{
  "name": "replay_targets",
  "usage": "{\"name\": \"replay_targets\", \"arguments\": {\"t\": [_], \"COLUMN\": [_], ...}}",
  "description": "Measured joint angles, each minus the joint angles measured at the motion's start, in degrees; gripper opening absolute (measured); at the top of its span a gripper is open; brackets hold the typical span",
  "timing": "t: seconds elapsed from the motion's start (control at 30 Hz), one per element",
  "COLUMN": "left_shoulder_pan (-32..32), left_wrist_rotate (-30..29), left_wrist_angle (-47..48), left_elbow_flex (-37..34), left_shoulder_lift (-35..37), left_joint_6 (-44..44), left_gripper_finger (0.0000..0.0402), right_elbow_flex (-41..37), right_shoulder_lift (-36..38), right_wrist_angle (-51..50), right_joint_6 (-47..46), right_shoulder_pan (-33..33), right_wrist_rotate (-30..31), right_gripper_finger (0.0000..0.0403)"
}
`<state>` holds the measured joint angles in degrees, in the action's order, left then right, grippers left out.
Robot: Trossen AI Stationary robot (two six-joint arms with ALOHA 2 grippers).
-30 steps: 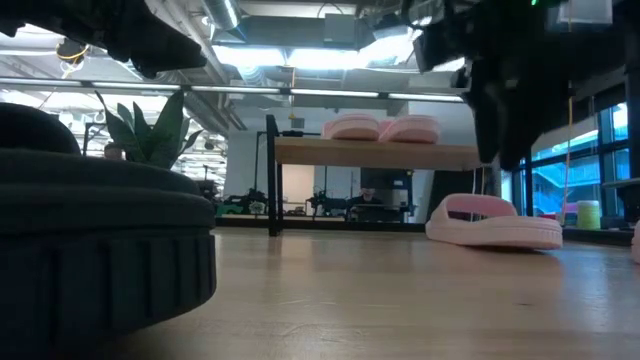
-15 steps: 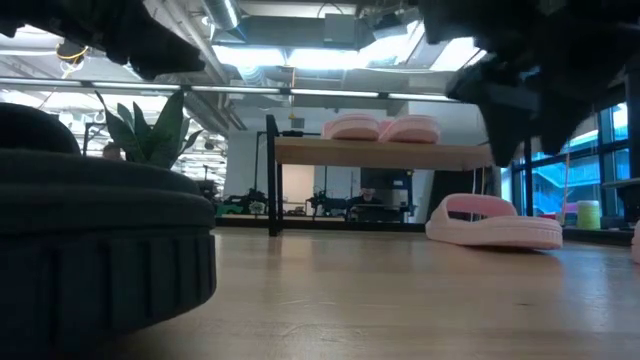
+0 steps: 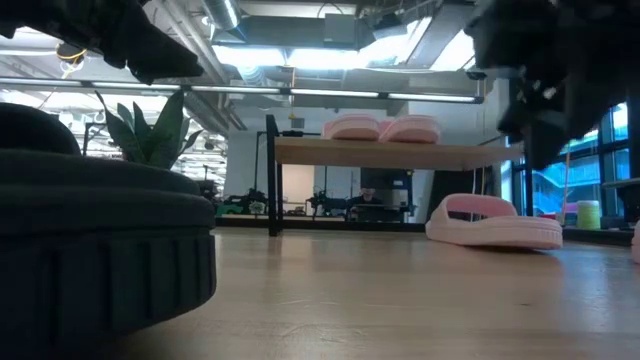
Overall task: Pick and place slides into the shelf
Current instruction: Put the pink slipper under the shelf
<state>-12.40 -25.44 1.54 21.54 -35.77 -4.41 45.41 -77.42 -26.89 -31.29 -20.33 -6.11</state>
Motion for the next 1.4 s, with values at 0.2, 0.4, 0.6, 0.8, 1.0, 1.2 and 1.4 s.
{"name": "replay_targets", "arguments": {"t": [0.2,0.4,0.6,0.8,1.0,1.2,1.4], "left_shoulder_pan": [0.0,0.0,0.0,0.0,0.0,0.0,0.0], "left_wrist_rotate": [0.0,0.0,0.0,0.0,0.0,0.0,0.0], "left_wrist_angle": [-0.1,-0.2,-0.2,-0.2,-0.2,0.1,0.2], "left_elbow_flex": [0.0,0.0,0.0,0.0,0.0,0.0,0.0], "left_shoulder_lift": [0.0,0.0,0.0,0.0,0.0,0.0,0.0], "left_joint_6": [0.0,0.0,0.0,0.0,0.0,0.1,0.1], "left_gripper_finger": [0.0166,0.0166,0.0166,0.0166,0.0166,0.0166,0.0166], "right_elbow_flex": [-6.8,-9.2,-11.4,-12.0,-12.0,-12.0,-12.0], "right_shoulder_lift": [0.3,0.3,0.3,0.3,0.3,0.3,0.3], "right_wrist_angle": [8.7,9.7,10.4,11.6,11.2,10.8,9.3], "right_joint_6": [-1.4,-1.4,-1.5,-0.6,0.3,1.8,3.1], "right_shoulder_pan": [0.7,2.1,4.3,5.6,7.8,9.5,11.8], "right_wrist_rotate": [0.0,2.0,2.0,2.2,5.2,6.8,8.4], "right_gripper_finger": [0.0233,0.0233,0.0233,0.0233,0.0233,0.0233,0.0233]}}
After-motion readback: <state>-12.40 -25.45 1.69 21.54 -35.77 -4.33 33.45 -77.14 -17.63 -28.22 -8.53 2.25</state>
